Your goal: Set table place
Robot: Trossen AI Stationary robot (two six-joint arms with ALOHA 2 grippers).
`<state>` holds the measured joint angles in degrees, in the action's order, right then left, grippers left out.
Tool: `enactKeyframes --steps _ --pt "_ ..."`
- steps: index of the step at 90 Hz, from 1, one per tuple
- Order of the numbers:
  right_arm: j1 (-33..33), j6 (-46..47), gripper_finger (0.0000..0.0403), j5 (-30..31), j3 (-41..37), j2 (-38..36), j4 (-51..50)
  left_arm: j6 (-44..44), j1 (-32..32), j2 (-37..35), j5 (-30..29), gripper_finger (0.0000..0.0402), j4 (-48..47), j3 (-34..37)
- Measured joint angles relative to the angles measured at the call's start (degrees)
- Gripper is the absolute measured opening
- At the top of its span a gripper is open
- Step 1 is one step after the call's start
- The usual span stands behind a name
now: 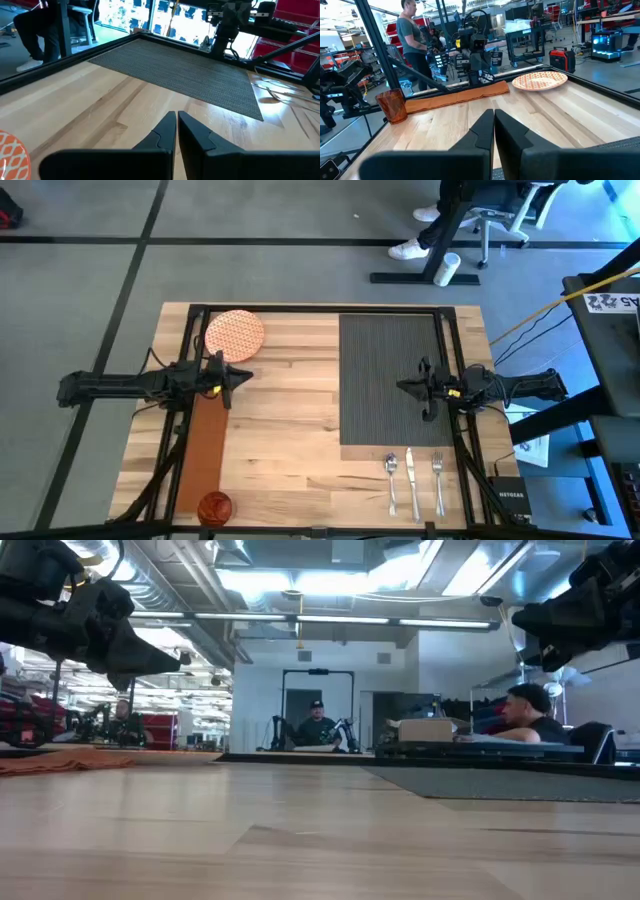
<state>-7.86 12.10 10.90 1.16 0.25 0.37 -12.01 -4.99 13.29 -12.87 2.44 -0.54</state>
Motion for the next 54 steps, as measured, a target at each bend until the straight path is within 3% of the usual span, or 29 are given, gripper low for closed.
enactKeyframes --steps 12,34,47,54 --pt "0.0 0.0 0.0 0.0 0.0 0.0 0.0 0.8 0.0 0.0 0.0 0.0 0.0 0.0" --pt "0.0 0.0 0.0 0.0 0.0 0.0 0.0 10.6 -0.2 0.0 -0.1 0.0 0.0 0.0" --pt "0.0 0.0 0.0 0.0 0.0 0.0 0.0 10.1 -0.3 0.0 -0.1 0.0 0.0 0.0" --pt "0.0 0.0 0.0 0.0 0.0 0.0 0.0 2.6 -0.3 0.0 -0.1 0.0 0.0 0.0"
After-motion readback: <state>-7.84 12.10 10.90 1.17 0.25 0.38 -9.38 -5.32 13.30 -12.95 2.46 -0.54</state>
